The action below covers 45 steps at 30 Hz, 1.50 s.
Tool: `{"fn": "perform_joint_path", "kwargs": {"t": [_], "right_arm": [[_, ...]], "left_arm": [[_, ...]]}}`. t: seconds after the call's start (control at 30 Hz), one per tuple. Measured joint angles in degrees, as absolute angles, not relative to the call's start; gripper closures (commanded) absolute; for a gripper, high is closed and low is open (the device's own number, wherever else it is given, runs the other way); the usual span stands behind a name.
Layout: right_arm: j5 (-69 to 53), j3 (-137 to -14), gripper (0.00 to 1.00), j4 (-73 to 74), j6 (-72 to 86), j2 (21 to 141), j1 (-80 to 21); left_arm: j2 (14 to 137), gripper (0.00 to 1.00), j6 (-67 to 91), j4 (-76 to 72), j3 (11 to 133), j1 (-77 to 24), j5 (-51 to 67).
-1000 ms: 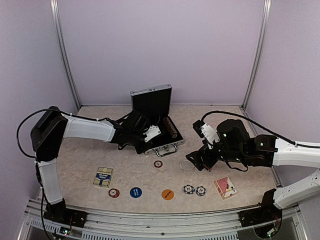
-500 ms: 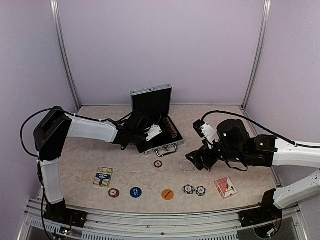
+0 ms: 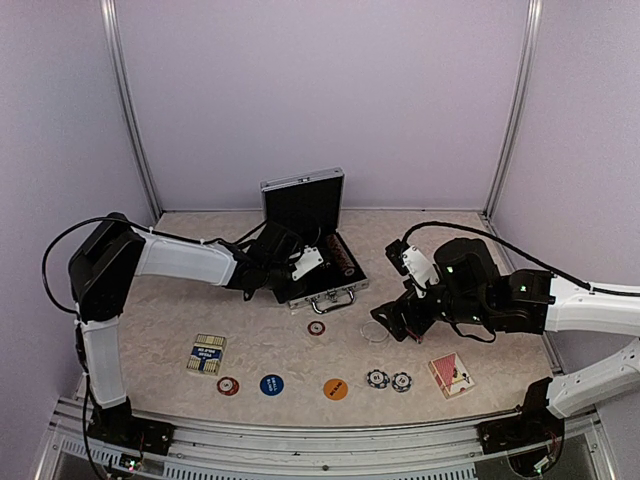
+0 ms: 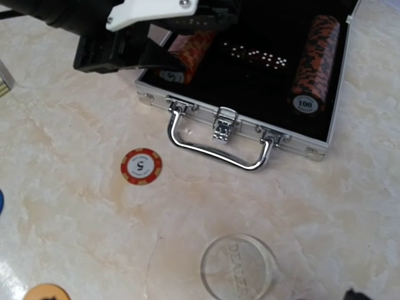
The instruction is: Pack up texas hold em set
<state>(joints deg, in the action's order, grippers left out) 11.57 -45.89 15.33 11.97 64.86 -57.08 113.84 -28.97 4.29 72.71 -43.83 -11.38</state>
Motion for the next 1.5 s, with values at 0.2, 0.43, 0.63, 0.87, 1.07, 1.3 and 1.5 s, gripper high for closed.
{"fn": "perform_joint_path", "kwargs": {"t": [0.2,0.43,0.63,0.87,1.07,1.3,1.5], "right_arm": [[11.38,-45.91,0.00,15.20,12.03,64.86,-57.06],[11.11,-45.95,0.00,15.07,12.12,64.86,-56.86],[10.70,-46.04,0.00,14.92,12.14,64.88,-56.86],[10.13,-46.04,0.00,14.59,12.53,64.88,-56.86],[10.04,-46.04,0.00,14.22,12.78,64.88,-56.84],[10.04,-46.04,0.00,14.13,12.75,64.88,-56.84],[10.02,-46.04,0.00,13.85,12.75,64.88,-56.84]], "left_arm": [[113.58,0.47,-28.95,3.55,72.36,-44.21,-13.63],[112.14,0.25,-28.82,3.49,72.25,-44.16,-15.05],[112.12,0.17,-29.04,5.56,72.27,-44.36,-15.31],[112.12,0.16,-29.04,6.94,72.69,-44.27,-16.43],[112.81,0.05,-29.71,8.32,75.31,-44.07,-17.41],[113.89,0.02,-30.06,10.04,77.43,-44.03,-17.08],[113.97,0.01,-30.02,12.51,77.43,-44.03,-16.86]]}}
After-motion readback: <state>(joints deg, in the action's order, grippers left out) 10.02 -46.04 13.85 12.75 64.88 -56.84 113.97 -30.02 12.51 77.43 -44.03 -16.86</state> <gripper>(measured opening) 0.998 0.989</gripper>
